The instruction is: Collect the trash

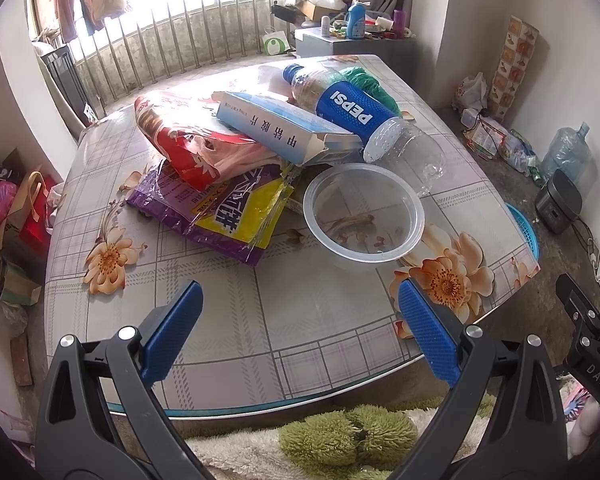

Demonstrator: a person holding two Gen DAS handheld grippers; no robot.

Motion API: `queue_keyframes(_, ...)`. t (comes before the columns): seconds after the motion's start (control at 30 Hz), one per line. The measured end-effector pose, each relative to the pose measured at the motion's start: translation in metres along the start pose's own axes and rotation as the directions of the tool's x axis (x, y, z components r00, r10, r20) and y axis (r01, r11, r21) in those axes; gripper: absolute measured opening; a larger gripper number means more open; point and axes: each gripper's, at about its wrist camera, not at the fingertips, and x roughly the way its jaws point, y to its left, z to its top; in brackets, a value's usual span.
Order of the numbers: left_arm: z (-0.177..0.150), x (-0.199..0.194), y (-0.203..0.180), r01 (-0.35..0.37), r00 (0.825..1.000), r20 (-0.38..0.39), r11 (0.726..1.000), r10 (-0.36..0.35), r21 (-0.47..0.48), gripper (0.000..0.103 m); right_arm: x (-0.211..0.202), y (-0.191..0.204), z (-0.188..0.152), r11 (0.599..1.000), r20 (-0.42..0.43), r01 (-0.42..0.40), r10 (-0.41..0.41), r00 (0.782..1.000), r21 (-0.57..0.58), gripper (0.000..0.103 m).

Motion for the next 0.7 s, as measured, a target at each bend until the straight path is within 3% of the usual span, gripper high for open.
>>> queue_keyframes(0.7,-0.0014,0.0005,-0.0009,0.0,1.0,-0.004,1.0,0.0,0.001,0.094,-0.0002,-0.0002,0.0008,1.0,-0.002,0.001,-0.001,1.0,0.0,0.096)
